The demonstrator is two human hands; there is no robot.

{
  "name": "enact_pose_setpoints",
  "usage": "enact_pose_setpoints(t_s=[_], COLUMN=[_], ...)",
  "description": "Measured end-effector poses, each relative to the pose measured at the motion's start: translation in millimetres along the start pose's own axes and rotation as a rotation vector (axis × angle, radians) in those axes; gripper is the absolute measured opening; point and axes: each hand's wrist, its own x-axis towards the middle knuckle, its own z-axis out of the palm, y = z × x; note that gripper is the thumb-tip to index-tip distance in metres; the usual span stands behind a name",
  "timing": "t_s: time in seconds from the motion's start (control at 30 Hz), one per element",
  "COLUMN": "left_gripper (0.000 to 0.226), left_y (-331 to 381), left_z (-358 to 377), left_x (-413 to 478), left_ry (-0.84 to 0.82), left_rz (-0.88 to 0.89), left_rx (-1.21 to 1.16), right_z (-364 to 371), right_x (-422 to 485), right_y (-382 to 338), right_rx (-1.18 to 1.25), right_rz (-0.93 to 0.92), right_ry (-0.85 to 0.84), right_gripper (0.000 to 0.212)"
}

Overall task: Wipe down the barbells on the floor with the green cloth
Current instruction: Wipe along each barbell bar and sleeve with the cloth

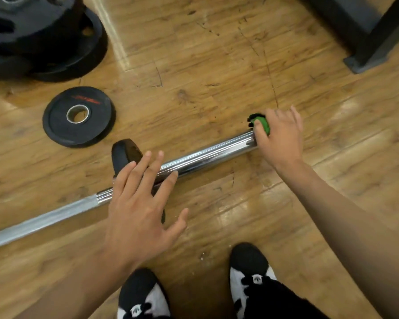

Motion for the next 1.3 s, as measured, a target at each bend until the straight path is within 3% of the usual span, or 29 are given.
enact_pose_setpoints(t_s=[0.1,0.17,0.23,0.3,0.37,0.43,0.5,0.53,0.63,0.7,0.77,0.9,1.03,1.13,1.2,1.23,1.3], left_gripper=[0.063,0.059,0.064,0.072,0.074,0.068,0.062,0.061,0.059,0.059,0.058,0.058,0.054,0.055,0.056,0.056,0.057], left_y=[5,-5,-22,-29,-24,-9,6,12,24,30,37,47,51,52,50,49,47], left_z=[-9,-16,-19,-18,-12,-6,-3,-2,1,3,5,7,8,10,10,10,9], left_x=[-8,2,15,20,12,-2,-14,-20,-35,-42,-49,-56,-58,-61,-61,-60,-57], left_ry=[0.055,0.074,0.008,-0.125,-0.178,-0.118,-0.053,-0.037,0.015,0.046,0.073,0.109,0.139,0.151,0.152,0.147,0.141], left_rz=[0.014,-0.013,-0.029,-0.046,-0.052,-0.014,-0.016,-0.016,0.016,0.035,0.033,0.038,0.025,0.035,0.055,0.06,0.055], left_rx=[-0.126,-0.141,-0.107,-0.112,-0.155,-0.139,-0.104,-0.088,-0.04,-0.021,-0.012,0.012,0.006,0.015,0.017,0.014,0.007], right_z=[-7,-7,-12,-18,-22,-26,-26,-24,-20,-24,-30,-42,-35,-30,-32,-34,-37], right_x=[-28,-62,-83,-86,-84,-86,-95,-105,-144,-150,-141,-116,-119,-153,-156,-149,-135], right_y=[-22,-35,-25,2,23,21,-13,-35,-81,-67,-26,35,-12,-66,-61,-46,-6], right_rx=[0.06,0.104,0.091,0.042,-0.005,-0.003,0.016,0.033,0.129,0.115,0.065,0.003,0.017,0.086,0.083,0.068,0.065], right_rz=[0.065,-0.06,-0.224,-0.252,-0.106,0.126,0.235,0.187,-0.278,-0.439,-0.344,0.052,0.246,-0.119,-0.361,-0.413,-0.322], right_ry=[0.016,0.035,-0.008,-0.019,0.018,0.043,0.062,0.055,-0.064,-0.106,-0.078,0.027,0.023,-0.098,-0.139,-0.146,-0.102], right_gripper=[0.034,0.03,0.031,0.034,0.034,0.033,0.032,0.031,0.03,0.032,0.035,0.034,0.035,0.041,0.041,0.04,0.038])
